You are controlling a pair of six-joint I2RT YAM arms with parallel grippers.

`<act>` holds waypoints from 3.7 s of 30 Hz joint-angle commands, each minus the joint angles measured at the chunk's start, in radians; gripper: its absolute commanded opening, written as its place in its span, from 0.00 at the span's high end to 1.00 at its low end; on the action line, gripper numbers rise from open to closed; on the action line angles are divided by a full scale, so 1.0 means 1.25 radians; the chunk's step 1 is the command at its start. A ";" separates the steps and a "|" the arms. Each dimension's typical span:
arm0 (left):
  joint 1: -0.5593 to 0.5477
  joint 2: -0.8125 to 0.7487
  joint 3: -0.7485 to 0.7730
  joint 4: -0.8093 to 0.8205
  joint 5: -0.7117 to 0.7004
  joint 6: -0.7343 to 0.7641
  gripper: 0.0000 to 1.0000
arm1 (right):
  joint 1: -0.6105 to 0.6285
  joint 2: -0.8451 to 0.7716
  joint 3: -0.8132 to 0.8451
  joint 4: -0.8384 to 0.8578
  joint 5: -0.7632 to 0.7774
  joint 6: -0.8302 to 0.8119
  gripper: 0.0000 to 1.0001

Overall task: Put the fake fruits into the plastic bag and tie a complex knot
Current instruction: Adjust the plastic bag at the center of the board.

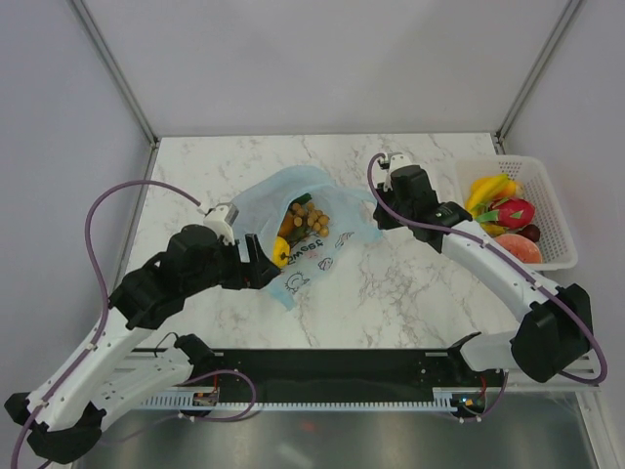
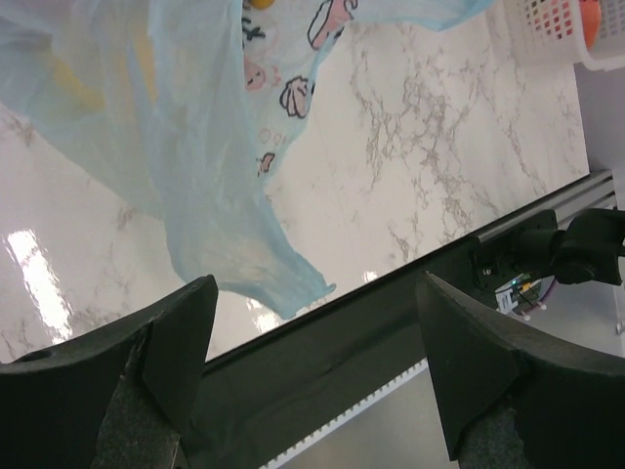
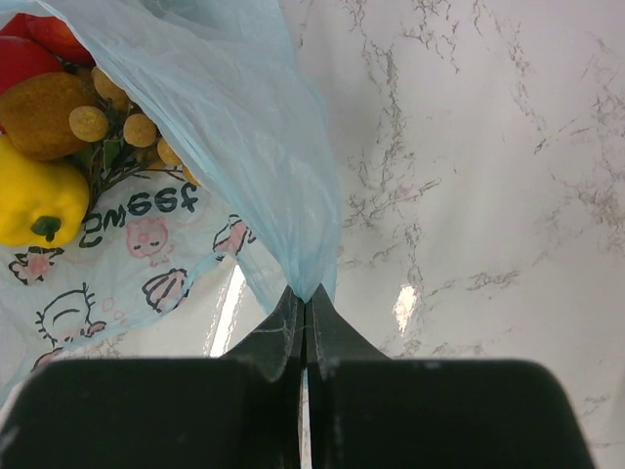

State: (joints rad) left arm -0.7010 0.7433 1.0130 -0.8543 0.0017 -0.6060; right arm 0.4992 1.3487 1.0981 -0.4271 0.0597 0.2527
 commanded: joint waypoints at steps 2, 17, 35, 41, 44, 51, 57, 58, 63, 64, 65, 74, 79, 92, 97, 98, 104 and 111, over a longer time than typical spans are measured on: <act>-0.005 -0.062 -0.051 -0.047 0.037 -0.101 0.11 | -0.004 0.005 0.006 0.014 0.004 0.013 1.00; -0.020 -0.123 -0.249 0.124 0.172 -0.182 0.23 | -0.004 0.012 0.004 0.021 0.007 0.021 1.00; -0.056 -0.030 -0.337 0.429 0.039 -0.183 0.82 | -0.004 0.005 0.021 0.013 -0.017 0.019 1.00; -0.055 -0.004 -0.251 0.375 0.042 -0.124 0.98 | -0.005 -0.016 0.078 -0.068 0.032 0.013 1.00; -0.055 0.026 -0.120 0.308 0.004 -0.073 0.98 | -0.008 -0.026 0.135 -0.113 0.048 0.006 1.00; 0.036 0.205 0.268 0.171 0.090 0.072 0.98 | -0.010 -0.057 0.441 -0.248 0.038 0.000 1.00; 0.248 0.317 0.435 0.219 0.412 0.005 0.98 | -0.010 0.000 0.710 -0.309 0.030 0.000 1.00; 0.250 0.327 0.440 0.238 0.439 -0.001 0.98 | -0.010 0.003 0.723 -0.308 0.025 -0.001 1.00; 0.327 0.355 0.507 0.251 0.548 -0.037 0.98 | -0.010 0.006 0.660 -0.305 0.007 -0.006 1.00; 0.394 0.361 0.559 0.253 0.578 -0.048 0.98 | -0.010 0.002 0.636 -0.303 0.014 -0.005 1.00; 0.429 0.371 0.586 0.253 0.607 -0.071 0.98 | -0.010 -0.004 0.585 -0.295 0.016 -0.003 1.00; 0.544 0.408 0.687 0.259 0.713 -0.113 0.98 | -0.020 -0.086 0.484 -0.288 0.127 -0.001 1.00; 0.525 0.303 0.358 0.379 0.704 -0.115 0.98 | -0.030 -0.064 0.708 -0.355 0.139 -0.024 1.00; 0.699 0.351 0.409 0.381 0.804 -0.135 0.98 | -0.030 -0.026 0.620 -0.273 -0.010 0.031 1.00; 0.699 0.339 0.396 0.391 0.777 -0.115 0.98 | -0.030 -0.044 0.587 -0.278 0.079 0.013 1.00; 0.697 0.339 0.392 0.391 0.777 -0.107 0.98 | -0.031 -0.044 0.587 -0.279 0.080 0.009 1.00; 0.675 0.334 0.371 0.391 0.774 -0.086 0.98 | -0.031 -0.033 0.557 -0.259 0.022 0.020 1.00; 0.674 0.350 0.386 0.390 0.766 -0.080 0.97 | -0.031 -0.005 0.566 -0.240 -0.015 0.024 1.00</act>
State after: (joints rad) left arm 0.1421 1.1805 1.4818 -0.3958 0.9432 -0.7273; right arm 0.4641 1.3323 1.7901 -0.7849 0.0570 0.2760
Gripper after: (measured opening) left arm 0.033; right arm 0.010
